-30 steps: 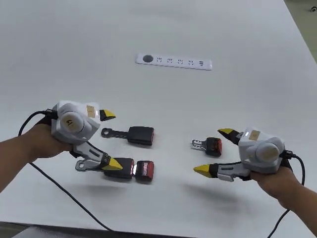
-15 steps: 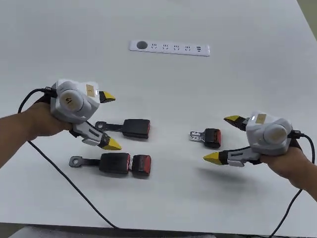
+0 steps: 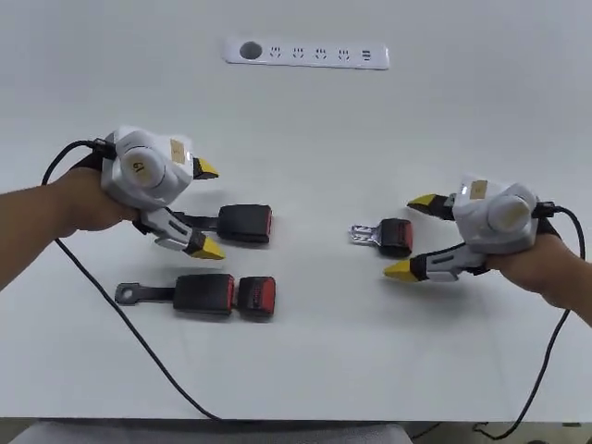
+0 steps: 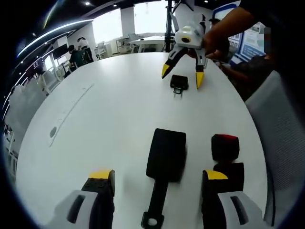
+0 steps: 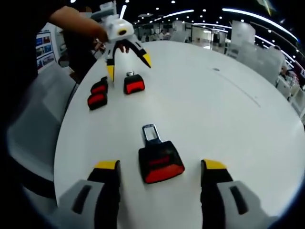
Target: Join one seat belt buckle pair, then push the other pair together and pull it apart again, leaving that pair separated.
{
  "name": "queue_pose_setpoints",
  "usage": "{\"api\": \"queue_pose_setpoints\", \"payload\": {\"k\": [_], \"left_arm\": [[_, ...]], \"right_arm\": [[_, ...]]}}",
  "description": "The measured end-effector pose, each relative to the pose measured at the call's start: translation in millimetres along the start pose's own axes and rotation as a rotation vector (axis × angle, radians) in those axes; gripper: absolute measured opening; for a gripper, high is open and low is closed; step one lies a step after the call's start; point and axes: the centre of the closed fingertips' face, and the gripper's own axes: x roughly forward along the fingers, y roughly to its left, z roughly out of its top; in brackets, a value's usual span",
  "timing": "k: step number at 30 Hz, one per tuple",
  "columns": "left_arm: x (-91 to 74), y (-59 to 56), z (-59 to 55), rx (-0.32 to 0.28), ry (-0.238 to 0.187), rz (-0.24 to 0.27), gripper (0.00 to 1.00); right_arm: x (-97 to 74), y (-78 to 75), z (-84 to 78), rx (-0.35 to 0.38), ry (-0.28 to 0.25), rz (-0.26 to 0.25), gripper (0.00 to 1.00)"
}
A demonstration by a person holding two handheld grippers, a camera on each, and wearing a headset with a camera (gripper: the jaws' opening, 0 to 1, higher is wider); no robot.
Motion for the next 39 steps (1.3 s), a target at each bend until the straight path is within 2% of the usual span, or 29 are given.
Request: {"api": "queue_pose_setpoints", "payload": {"k": [2,4,5,6,8,9,10,12,15,18,19,24,28,39], "left_arm": [[5.5,1.0,-3.2,0.019,0.019,-0.004,0.73],[10.9,-3.3,-6.6,0.008,0.034,-0.035,0.69],[12.9,-3.4,-6.7,0.013,0.035,-0.032,0.66],[14.5,-1.5,-7.5,0.051,0.043,-0.019,0.62],[17.1,-5.0,-8.6,0.034,0.045,-0.042,0.59],[16.8,-3.1,-4.9,0.021,0.022,-0.032,0.59],[17.1,-3.8,-4.4,0.027,0.021,-0.038,0.59],[17.6,-3.7,-3.3,0.030,0.016,-0.041,0.57],[17.6,-4.6,-1.8,0.034,0.005,-0.045,0.51],[18.1,-5.6,-0.4,0.053,0.007,-0.057,0.45],[18.4,-6.9,0.0,0.060,0.008,-0.064,0.40],[19.7,-9.6,1.0,0.080,0.014,-0.080,0.34],[20.2,-10.0,0.8,0.096,0.027,-0.086,0.33],[19.9,-9.4,-1.5,0.108,0.049,-0.115,0.33]], "right_arm": [[2.1,0.7,0.2,-0.002,-0.003,0.013,0.69],[2.2,1.6,4.7,-0.027,-0.012,0.024,0.67],[1.5,2.8,4.2,-0.025,-0.005,0.028,0.65],[0.7,4.0,4.9,-0.025,-0.004,0.033,0.62],[-0.4,4.4,4.6,-0.037,-0.004,0.044,0.58],[-0.8,1.9,4.8,-0.052,-0.003,0.035,0.55],[-1.8,1.1,3.6,-0.065,0.004,0.033,0.52],[-2.2,1.9,5.8,-0.066,-0.016,0.043,0.48],[-2.8,3.7,6.0,-0.064,-0.026,0.055,0.45],[-2.9,2.8,7.6,-0.075,-0.038,0.055,0.38],[-2.4,3.3,7.6,-0.074,-0.043,0.056,0.38],[-2.9,3.5,6.1,-0.080,-0.081,0.066,0.37],[-3.7,3.5,6.4,-0.045,-0.128,0.070,0.36],[-3.6,3.2,8.7,-0.009,-0.177,0.061,0.36]]}}
